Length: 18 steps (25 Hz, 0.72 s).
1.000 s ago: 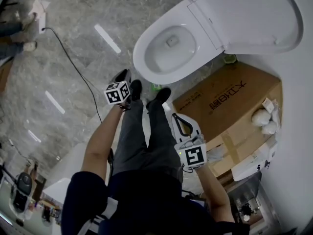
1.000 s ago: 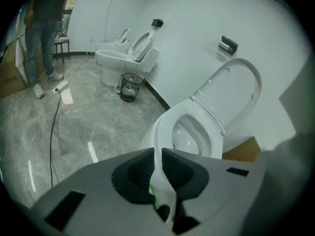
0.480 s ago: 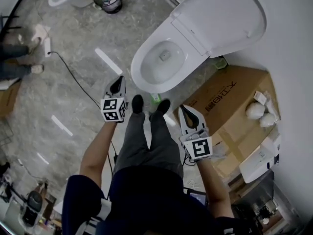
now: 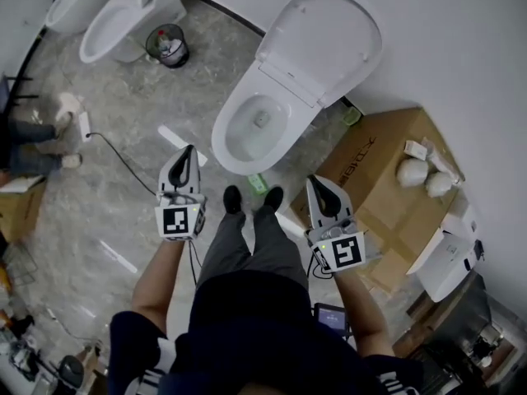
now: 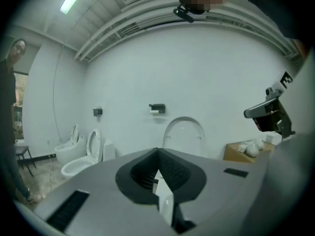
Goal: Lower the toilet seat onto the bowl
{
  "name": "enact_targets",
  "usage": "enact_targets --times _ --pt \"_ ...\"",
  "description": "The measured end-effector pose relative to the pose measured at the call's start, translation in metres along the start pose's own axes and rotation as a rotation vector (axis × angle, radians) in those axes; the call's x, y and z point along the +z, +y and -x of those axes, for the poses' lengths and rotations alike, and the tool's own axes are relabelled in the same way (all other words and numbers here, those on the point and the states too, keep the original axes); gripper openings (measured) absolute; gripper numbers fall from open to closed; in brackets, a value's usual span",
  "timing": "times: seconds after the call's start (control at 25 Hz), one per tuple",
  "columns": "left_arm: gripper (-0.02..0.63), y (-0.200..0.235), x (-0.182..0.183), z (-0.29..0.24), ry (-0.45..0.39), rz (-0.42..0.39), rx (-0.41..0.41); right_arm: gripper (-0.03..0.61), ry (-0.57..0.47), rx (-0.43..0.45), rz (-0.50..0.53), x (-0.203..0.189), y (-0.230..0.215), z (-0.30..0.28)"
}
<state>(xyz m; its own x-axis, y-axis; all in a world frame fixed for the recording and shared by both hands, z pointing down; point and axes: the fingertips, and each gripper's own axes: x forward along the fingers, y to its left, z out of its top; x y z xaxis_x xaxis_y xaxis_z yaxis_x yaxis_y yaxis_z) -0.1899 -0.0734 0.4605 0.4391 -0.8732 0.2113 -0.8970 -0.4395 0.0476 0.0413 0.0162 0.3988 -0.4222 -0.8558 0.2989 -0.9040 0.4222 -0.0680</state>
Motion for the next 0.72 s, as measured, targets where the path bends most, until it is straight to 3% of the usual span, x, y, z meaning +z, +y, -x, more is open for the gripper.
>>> enact_targets --times 0.32,0.72 --pt "0.025 -0.035 0.105 0.031 -0.172 -0.084 -0.038 0.020 -0.089 -0.065 0.015 0.056 -0.015 0.049" --pt "0.025 -0.063 0.191 0.075 -0.308 -0.180 -0.067 0.020 -0.166 -0.181 0.104 0.114 -0.028 0.106"
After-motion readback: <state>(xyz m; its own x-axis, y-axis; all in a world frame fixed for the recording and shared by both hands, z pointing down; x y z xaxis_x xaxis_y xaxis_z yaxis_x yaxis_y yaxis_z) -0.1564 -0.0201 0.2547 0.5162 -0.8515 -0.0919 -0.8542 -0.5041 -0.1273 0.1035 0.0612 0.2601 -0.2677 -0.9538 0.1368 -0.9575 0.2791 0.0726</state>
